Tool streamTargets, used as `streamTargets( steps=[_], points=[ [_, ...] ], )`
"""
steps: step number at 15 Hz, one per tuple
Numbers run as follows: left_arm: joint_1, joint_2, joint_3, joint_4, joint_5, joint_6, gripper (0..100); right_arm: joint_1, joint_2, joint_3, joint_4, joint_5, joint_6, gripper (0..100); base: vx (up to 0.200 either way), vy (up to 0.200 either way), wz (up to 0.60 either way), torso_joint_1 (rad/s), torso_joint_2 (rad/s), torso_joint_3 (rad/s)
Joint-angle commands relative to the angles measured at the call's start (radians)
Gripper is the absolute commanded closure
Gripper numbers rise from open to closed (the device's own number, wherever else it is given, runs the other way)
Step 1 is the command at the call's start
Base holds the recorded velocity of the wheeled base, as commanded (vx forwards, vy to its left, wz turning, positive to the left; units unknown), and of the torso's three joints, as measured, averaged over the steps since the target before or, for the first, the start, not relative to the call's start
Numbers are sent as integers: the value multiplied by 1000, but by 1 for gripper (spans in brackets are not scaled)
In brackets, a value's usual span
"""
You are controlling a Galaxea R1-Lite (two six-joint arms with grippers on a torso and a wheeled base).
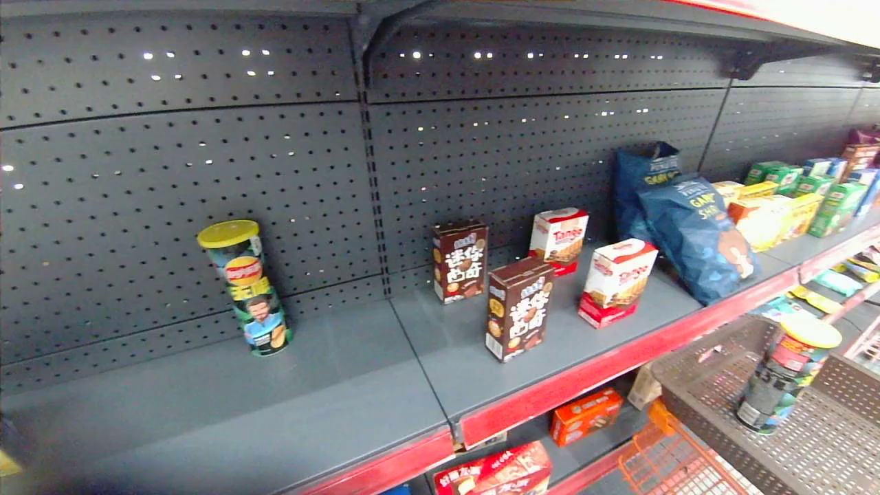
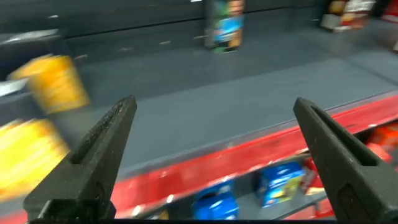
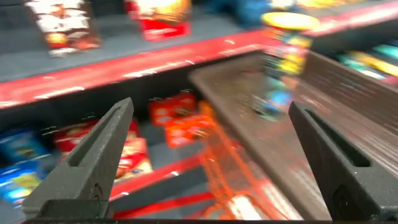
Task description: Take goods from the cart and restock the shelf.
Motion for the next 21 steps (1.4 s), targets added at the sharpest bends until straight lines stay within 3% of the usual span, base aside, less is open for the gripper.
streamTargets(
  steps=[1,6,11,12,13,14,15,16,18,21],
  points=[
    [0,0,0,0,0,1,0,0,1,0,2,0,0,0,0,0,-600,7,2,7],
    [0,0,0,0,0,1,0,0,1,0,2,0,1,0,0,0,-600,4,3,0],
    [0,0,0,0,0,-1,0,-3,4,-14,34,3,-23,0,0,0,0,0,0,0],
    [0,0,0,0,0,1,0,-14,30,-21,54,3,-34,0,0,0,0,0,0,0],
    [0,0,0,0,0,-1,0,-112,122,-28,64,9,-45,0,0,0,0,0,0,0],
    [0,0,0,0,-1,1,0,-143,136,-57,46,47,-42,0,0,0,0,0,0,0],
    [0,0,0,0,2,-1,0,-78,195,-249,-5,205,-26,0,0,0,0,0,0,0],
    [0,0,0,0,0,1,0,-5,305,-298,-5,260,-17,0,0,0,0,0,0,0],
    [0,0,0,0,0,1,0,-18,538,-437,-89,13,-13,0,0,0,0,0,0,0],
    [0,0,0,0,0,-1,0,-38,730,-440,-97,-2,44,0,0,0,0,0,0,0]
  ],
)
